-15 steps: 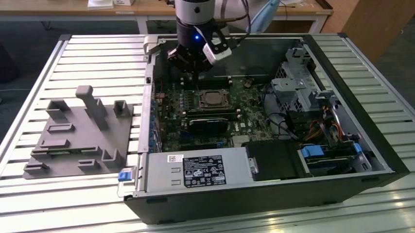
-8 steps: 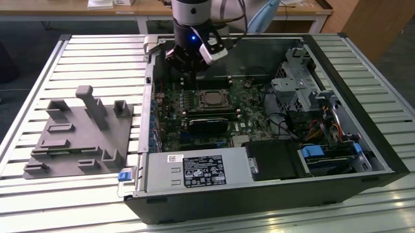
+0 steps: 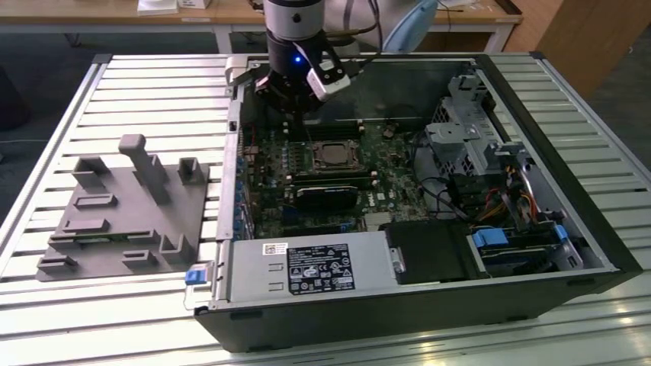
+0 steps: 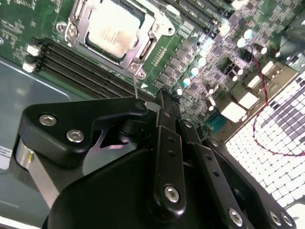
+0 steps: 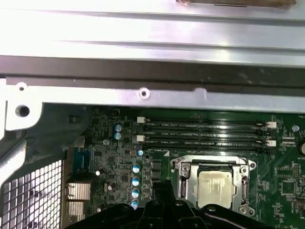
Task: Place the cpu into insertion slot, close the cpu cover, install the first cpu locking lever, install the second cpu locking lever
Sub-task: 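Install the first cpu locking lever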
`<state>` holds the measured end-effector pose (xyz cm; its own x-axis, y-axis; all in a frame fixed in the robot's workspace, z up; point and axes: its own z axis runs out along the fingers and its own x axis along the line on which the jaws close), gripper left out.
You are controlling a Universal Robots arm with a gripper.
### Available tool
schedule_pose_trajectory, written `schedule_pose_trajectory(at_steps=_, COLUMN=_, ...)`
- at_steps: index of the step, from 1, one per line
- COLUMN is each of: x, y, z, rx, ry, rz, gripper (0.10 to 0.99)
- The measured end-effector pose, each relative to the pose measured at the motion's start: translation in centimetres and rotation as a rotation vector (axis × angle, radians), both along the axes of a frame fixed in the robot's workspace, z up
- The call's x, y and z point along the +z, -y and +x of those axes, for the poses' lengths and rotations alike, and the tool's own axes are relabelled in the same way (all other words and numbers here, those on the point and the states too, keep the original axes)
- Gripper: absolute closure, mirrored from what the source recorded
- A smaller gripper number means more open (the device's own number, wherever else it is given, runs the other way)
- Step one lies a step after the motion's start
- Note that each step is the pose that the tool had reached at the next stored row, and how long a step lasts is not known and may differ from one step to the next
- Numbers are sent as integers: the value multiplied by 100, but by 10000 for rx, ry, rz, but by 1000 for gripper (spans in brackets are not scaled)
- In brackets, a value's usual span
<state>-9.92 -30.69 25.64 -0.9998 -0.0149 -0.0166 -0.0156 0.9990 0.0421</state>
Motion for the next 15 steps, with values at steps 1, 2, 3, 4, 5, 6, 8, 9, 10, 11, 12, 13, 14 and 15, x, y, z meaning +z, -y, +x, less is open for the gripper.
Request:
schedule_pose_trajectory(at_steps=1, x=-7, y=-19, z=-10, rx=0, ry=2, rz=1, gripper=980)
schedule_pose_trajectory(at_steps=2, x=-12, y=-36, z=-19, rx=1, ry=4, rz=0, gripper=980)
schedule_pose_trajectory(at_steps=3, x=-16, y=-56, z=-25, rx=4, ry=4, rz=0, gripper=980)
schedule_pose_trajectory(at_steps=4, x=-18, y=-87, z=-30, rx=13, ry=5, rz=-1, gripper=980)
schedule_pose_trajectory(at_steps=5, x=-21, y=-113, z=-35, rx=23, ry=9, rz=0, gripper=980)
schedule_pose_trajectory(at_steps=6, x=-25, y=-126, z=-37, rx=28, ry=13, rz=1, gripper=980)
schedule_pose_trajectory(at_steps=8, x=-31, y=-139, z=-38, rx=42, ry=15, rz=1, gripper=980)
schedule_pose_trajectory(at_steps=9, x=-33, y=-139, z=-38, rx=45, ry=14, rz=0, gripper=980)
schedule_pose_trajectory(at_steps=10, x=-34, y=-139, z=-38, rx=47, ry=13, rz=-1, gripper=980)
schedule_pose_trajectory(at_steps=11, x=-36, y=-140, z=-37, rx=47, ry=13, rz=0, gripper=980)
schedule_pose_trajectory(at_steps=12, x=-39, y=-140, z=-34, rx=47, ry=14, rz=1, gripper=980)
schedule_pose_trajectory(at_steps=13, x=-40, y=-140, z=-27, rx=46, ry=14, rz=1, gripper=980)
schedule_pose_trajectory(at_steps=14, x=-40, y=-140, z=-10, rx=46, ry=15, rz=1, gripper=980)
schedule_pose_trajectory(at_steps=15, x=-40, y=-140, z=6, rx=46, ry=14, rz=0, gripper=980)
